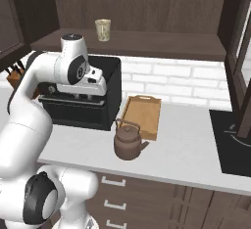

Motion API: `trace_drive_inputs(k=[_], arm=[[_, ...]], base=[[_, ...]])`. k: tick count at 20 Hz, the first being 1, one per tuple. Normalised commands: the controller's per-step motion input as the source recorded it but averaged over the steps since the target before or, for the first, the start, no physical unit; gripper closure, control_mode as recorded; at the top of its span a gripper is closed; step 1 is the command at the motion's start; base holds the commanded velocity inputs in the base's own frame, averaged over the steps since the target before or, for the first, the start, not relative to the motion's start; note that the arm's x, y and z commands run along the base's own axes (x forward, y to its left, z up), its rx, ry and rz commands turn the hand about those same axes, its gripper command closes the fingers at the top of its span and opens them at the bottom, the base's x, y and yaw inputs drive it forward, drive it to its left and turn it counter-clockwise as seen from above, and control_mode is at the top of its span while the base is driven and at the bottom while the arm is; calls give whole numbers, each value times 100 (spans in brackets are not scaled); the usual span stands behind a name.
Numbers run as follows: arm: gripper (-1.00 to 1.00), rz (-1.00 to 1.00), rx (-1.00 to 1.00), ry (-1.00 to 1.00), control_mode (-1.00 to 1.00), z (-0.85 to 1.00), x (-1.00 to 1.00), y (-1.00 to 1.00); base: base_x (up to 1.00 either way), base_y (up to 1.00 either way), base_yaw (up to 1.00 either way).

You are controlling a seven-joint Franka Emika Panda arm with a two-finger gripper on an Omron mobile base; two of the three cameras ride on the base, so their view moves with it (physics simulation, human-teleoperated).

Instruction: Pick the kettle from the counter and place it on the tray. Then pick the mug from the cabinet and place it on the tray. Then close the cabinet doors.

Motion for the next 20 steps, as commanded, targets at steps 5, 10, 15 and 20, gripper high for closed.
trace_drive_inputs(k=[5,10,15,20], arm=[[-100,-39,11,1,-100,0,-7,-54],[-100,-76,18,7,-100,-8,0,-77],[-100,-36,1,10,-100,-35,9,-55],[-100,-21,1,-1,-100,-50,0,-31]], base=[[0,0,0],[0,0,0],[0,0,0],[0,0,0]])
